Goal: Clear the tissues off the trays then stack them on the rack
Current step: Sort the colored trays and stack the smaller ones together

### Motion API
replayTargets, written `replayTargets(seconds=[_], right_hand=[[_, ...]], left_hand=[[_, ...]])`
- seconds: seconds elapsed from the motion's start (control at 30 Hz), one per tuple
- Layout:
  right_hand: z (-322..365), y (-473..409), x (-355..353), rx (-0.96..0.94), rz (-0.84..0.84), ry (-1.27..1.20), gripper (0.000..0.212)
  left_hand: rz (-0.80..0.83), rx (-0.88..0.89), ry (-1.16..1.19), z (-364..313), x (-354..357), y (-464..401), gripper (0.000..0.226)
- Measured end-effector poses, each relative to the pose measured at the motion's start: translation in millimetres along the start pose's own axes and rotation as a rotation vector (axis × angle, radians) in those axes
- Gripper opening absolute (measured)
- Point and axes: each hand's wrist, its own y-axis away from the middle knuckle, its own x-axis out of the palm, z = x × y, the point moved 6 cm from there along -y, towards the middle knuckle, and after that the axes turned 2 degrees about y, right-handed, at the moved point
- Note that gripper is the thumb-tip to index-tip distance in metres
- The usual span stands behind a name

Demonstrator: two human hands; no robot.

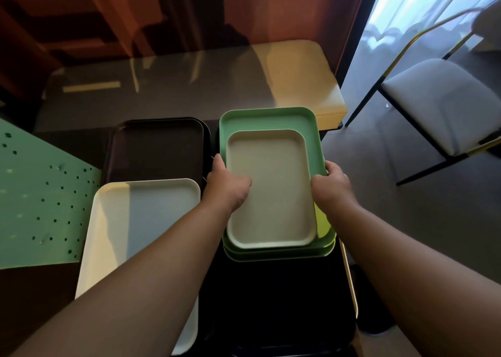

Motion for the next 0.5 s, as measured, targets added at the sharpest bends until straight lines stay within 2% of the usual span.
replayTargets(seconds=[0.1, 0.27, 0.33, 0.43, 0.5], right_hand=[[11, 7, -4, 0.039, 0.041, -0.078, 0.067], [24, 29, -17, 0.023, 0.076, -0.315, 0.029], [31, 43, -22, -0.012, 0.099, -0.439, 0.032], [41, 61, -30, -0.105, 0.19, -0.5, 0.056], [42, 72, -36, -0.191, 0.219, -0.468, 0.068]], left_hand=[[-0.066, 0.031, 0.121, 4, -2, -5, 0.102], [-0.142, 0.064, 0.32, 6, -19, 5, 0.091], [-0.078, 0.029, 0.42, -3, -26, 21, 0.071], [0.024, 0.082, 0.478, -18, -36, 40, 0.033], [0.044, 0.193, 0.471, -27, -44, 54, 0.036]])
